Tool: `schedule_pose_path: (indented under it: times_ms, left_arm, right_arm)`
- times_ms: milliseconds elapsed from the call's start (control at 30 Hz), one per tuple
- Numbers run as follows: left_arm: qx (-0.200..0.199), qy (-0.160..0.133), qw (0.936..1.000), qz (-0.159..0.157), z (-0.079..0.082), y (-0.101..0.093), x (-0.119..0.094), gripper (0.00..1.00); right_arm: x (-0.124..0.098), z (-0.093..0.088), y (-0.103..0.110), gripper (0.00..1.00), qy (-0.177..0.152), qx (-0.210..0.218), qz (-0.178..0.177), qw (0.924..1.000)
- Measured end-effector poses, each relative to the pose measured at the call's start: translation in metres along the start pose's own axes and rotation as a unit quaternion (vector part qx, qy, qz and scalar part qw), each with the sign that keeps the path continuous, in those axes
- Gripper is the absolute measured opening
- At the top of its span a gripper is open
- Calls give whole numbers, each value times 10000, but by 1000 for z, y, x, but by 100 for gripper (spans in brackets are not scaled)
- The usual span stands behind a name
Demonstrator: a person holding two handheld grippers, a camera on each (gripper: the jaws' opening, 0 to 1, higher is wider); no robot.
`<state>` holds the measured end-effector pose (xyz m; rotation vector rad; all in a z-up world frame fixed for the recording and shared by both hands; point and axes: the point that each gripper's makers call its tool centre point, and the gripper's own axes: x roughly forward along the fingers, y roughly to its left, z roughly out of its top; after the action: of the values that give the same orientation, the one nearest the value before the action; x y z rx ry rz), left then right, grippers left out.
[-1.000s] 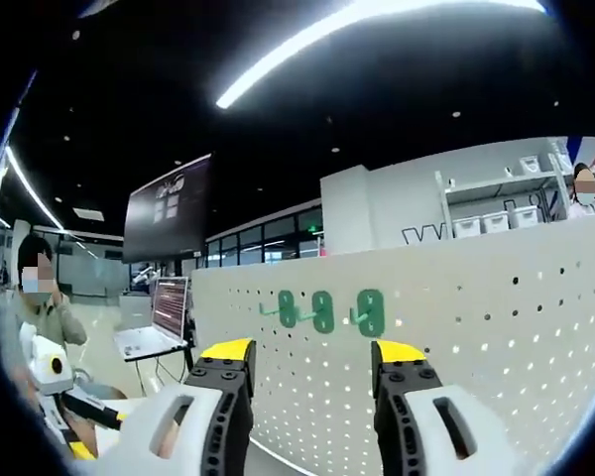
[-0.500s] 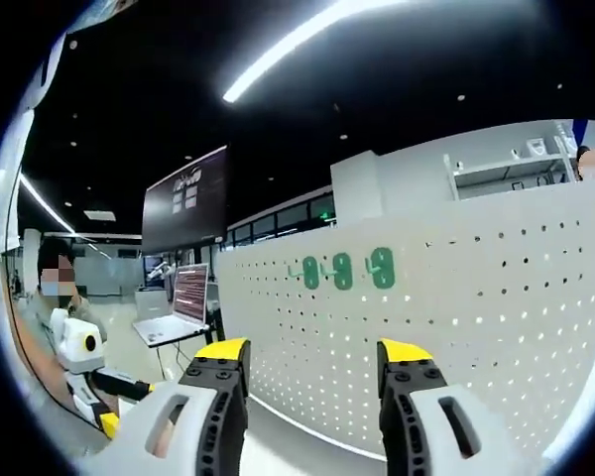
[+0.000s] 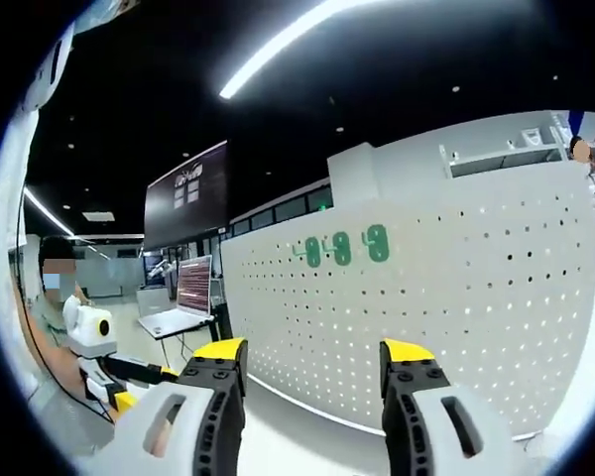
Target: Insert the hook assembly into the mounting plate slot until the hook locks in place.
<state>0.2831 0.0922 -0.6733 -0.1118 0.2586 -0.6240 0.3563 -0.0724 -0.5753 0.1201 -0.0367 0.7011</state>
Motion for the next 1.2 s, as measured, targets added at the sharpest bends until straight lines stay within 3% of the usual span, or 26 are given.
schedule_pose_path:
  times_ms: [533,1200]
  left_arm:
    - [-13,-26,10000,3,2,0,0,78]
    - [-54,-62,10000,-26,3,0,-1,78]
  right_arm:
    - [-26,-22,1,64,224,67,-64,9997]
    - [-59,-48,5,68,515,145,-215,9983]
